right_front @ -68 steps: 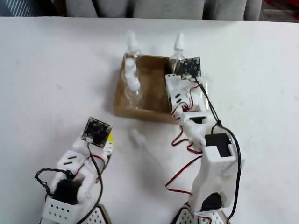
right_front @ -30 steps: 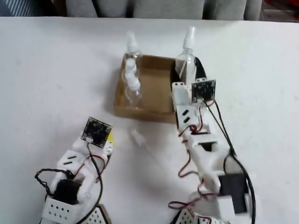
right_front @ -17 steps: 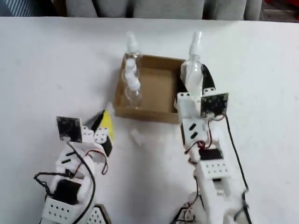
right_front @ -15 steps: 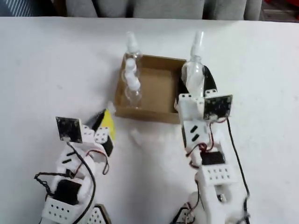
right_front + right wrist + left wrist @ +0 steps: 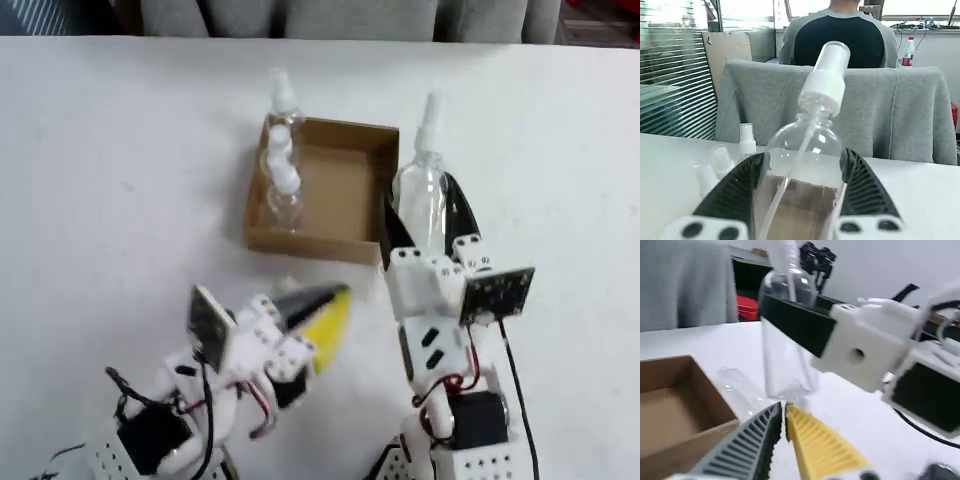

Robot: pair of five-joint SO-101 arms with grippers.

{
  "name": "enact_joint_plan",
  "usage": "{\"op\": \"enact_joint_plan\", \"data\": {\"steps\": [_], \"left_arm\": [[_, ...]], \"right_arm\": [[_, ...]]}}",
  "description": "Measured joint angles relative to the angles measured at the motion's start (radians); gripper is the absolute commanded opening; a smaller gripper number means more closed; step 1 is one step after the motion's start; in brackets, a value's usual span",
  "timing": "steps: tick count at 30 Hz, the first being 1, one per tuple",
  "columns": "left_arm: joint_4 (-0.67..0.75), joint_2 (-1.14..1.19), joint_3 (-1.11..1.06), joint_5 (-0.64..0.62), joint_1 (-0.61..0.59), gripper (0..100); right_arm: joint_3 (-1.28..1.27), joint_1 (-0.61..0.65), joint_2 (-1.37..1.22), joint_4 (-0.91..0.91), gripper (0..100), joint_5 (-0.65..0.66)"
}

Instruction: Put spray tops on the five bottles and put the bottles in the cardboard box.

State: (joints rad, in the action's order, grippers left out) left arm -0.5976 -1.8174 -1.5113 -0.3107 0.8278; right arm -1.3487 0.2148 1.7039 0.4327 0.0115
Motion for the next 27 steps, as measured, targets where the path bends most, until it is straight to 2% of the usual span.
{"op": "enact_joint_plan", "data": {"steps": [4,10,13,18,27], "left_arm": [[0.000,0.000,0.000,0.000,0.097,2],[0.000,-0.002,-0.011,0.002,0.167,2],[0.000,-0.002,-0.043,0.002,0.176,2],[0.107,-0.002,-0.115,0.002,0.176,2],[0.160,-0.003,-0.124,-0.002,0.144,2]], "right_arm": [[0.000,0.031,0.060,0.068,1.5,-0.005],[0.000,0.173,0.087,0.167,1.5,-0.021],[0.000,0.212,0.087,0.180,1.5,-0.060],[0.037,0.253,0.087,0.264,1.5,-0.080],[0.181,0.351,0.089,0.532,1.5,-0.081]]}}
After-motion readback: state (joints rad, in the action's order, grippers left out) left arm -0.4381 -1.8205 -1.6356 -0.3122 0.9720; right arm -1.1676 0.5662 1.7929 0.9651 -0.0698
